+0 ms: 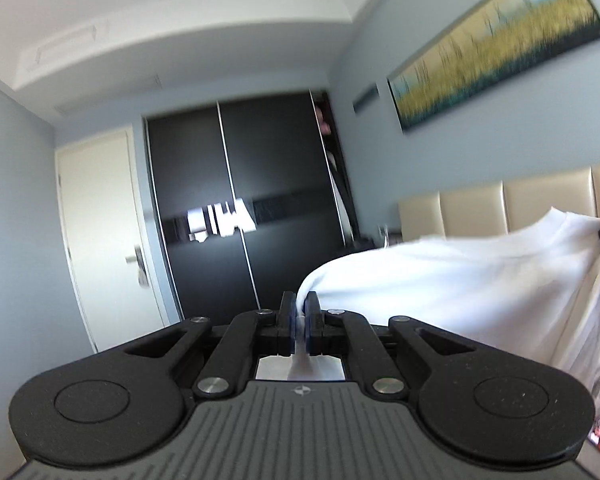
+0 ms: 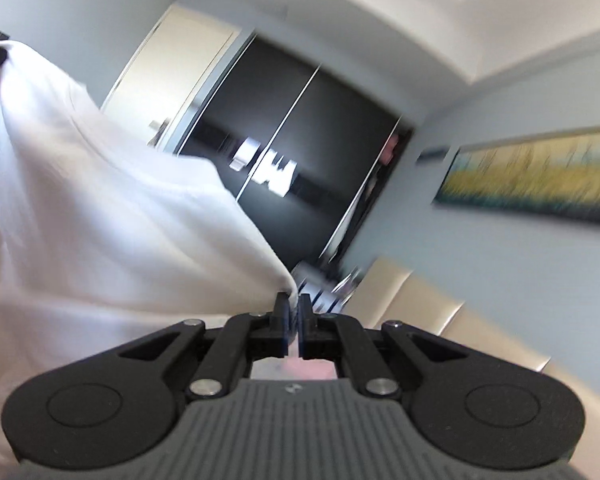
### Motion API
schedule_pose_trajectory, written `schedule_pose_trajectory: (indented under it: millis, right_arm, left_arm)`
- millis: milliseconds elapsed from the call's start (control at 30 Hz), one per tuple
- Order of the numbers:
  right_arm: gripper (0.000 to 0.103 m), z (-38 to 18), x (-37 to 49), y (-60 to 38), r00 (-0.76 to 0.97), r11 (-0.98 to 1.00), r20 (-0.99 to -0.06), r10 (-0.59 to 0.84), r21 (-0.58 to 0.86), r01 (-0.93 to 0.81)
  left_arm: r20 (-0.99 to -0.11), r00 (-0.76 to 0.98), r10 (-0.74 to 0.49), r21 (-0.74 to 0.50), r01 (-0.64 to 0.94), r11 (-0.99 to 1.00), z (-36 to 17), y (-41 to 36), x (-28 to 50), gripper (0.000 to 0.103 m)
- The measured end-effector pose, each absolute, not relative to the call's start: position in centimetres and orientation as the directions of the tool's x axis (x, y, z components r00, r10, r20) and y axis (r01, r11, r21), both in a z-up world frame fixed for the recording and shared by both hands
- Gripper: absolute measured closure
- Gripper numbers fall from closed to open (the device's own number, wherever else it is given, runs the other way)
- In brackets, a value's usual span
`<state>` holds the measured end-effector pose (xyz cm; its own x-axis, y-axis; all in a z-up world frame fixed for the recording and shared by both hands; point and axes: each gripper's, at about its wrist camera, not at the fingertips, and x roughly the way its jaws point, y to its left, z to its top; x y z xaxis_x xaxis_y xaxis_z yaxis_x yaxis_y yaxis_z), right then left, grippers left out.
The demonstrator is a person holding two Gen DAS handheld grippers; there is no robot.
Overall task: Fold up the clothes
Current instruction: 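Lift the cream shirt high with both grippers and shake it out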
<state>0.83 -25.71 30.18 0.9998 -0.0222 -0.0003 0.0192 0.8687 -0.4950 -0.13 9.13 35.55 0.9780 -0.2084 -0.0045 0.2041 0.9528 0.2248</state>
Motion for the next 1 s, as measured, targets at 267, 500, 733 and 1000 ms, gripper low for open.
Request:
schedule_pose_trajectory:
  millis: [267, 500, 733, 1000]
  right_arm:
    - [0.099, 34.3, -2.9, -24.1, 0.989, 0.896, 0.14, 0.055, -0.443, 0.013]
    - [0.099, 35.9, -7.0, -24.2, 0.964, 0.923, 0.26, 0.056, -0.381, 0.049]
    - [0.099, 37.8, -13.4, -24.9, 0.905, 0.942, 0.423, 0.054, -0.321, 0.094]
    - [0.099, 38.8, -17.9, -25.0, 0.856, 0.952, 0.51, 0.088, -0.294, 0.078]
  left_arm:
    - [0.224, 0.957, -0.183, 0.186, 0.142, 0.972, 40.5, 9.8, -6.6, 0.101]
    - [0.319, 0.934, -0.162, 0.174, 0.11, 0.979, 41.3, 9.8, -10.6, 0.101]
    - [0.421, 0.894, -0.155, 0.14, 0.105, 0.985, 42.1, 10.5, -15.1, 0.101]
    - [0.449, 0.881, -0.153, 0.143, 0.098, 0.985, 42.6, 11.1, -18.8, 0.101]
